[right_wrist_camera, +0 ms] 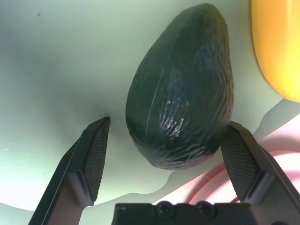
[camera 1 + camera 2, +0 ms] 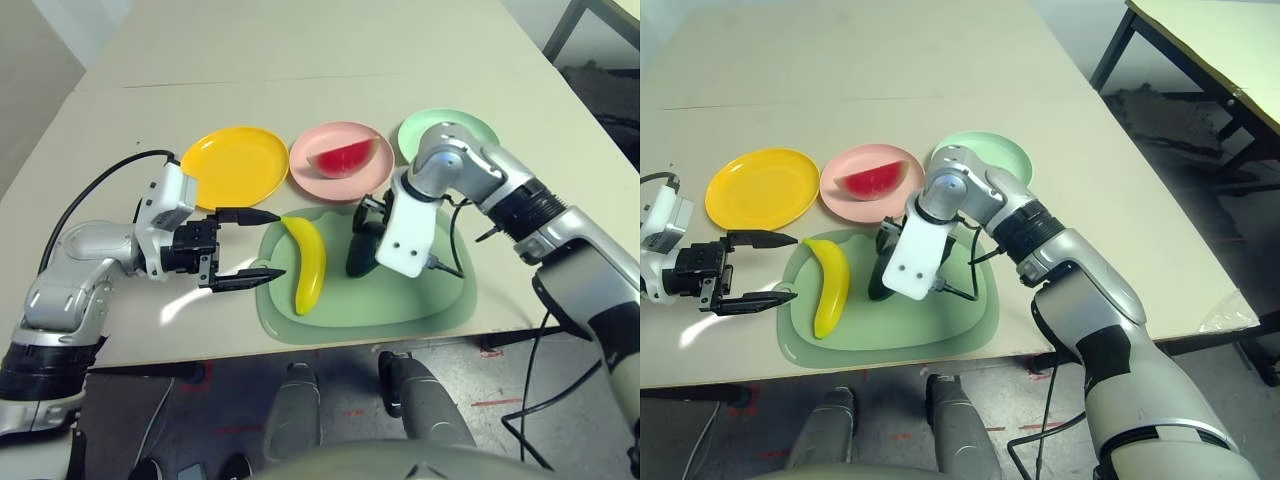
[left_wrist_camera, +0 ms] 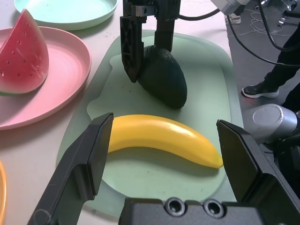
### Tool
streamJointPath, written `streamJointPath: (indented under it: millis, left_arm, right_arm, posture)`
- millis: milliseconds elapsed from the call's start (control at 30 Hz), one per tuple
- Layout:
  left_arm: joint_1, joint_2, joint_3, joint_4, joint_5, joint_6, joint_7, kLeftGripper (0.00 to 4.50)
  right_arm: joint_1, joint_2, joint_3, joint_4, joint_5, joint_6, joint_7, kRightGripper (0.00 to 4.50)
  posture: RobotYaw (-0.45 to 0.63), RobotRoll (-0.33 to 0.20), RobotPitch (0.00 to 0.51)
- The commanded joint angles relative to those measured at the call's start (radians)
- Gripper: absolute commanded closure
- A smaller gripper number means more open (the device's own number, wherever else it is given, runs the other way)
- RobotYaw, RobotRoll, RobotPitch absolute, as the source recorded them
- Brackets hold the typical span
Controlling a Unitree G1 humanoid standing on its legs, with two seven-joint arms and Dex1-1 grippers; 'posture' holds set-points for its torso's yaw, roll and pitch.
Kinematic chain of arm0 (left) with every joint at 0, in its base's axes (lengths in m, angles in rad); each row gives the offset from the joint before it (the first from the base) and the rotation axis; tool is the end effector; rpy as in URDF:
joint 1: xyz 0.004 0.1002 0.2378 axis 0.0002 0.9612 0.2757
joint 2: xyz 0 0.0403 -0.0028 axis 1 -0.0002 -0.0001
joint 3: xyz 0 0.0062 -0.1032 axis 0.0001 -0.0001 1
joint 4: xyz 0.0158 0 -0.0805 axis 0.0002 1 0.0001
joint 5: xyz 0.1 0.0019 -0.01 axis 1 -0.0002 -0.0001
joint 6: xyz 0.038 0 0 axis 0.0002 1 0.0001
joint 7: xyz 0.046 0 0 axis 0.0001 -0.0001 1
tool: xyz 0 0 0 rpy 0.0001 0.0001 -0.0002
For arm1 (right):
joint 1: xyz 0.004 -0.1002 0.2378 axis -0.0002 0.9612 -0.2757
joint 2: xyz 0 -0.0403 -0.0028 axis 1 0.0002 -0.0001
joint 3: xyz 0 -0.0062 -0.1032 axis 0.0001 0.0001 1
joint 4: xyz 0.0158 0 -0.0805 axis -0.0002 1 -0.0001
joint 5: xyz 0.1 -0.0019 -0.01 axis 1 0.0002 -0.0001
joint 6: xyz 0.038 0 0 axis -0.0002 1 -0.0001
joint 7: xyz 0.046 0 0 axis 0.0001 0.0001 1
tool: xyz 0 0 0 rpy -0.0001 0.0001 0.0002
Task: Place the fruits into color-matched plates.
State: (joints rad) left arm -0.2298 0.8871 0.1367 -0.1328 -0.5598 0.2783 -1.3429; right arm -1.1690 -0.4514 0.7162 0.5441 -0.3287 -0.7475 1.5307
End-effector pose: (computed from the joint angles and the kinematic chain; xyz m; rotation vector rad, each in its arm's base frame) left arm 0.2299 0.2847 0.1904 0.3686 0.0951 -1.2939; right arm 0.3155 -0.0703 0.2329 -1.9699 -0.1384 1.9170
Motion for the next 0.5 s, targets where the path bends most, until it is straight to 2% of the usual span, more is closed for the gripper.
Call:
streamJointPath:
  millis: [33, 100, 467, 500]
  left_arm:
    - [0.004, 0.008, 0.004, 0.007, 0.005, -0.010, -0.010, 0.00]
    - [0.003, 0.007, 0.003, 0.011, 0.007, -0.012, -0.011, 0.00]
    - [-0.005, -0.002, -0.010, 0.020, 0.012, -0.024, -0.018, 0.00]
    - [-0.004, -0.004, -0.011, 0.020, 0.012, -0.025, -0.018, 0.00]
  right_arm:
    - [0.028, -0.006, 0.014, -0.017, 0.004, 0.016, 0.015, 0.20]
    - [0.028, -0.008, 0.012, -0.022, 0.006, 0.024, 0.017, 0.63]
    - [0.030, -0.015, 0.006, -0.029, 0.006, 0.047, 0.021, 4.47]
    - [0.029, -0.015, 0.005, -0.027, 0.004, 0.048, 0.018, 4.47]
  posture:
    - [0.05, 0.000, 0.236]
    - [0.05, 0.000, 0.235]
    - [0.04, 0.000, 0.226]
    - [0.04, 0.000, 0.226]
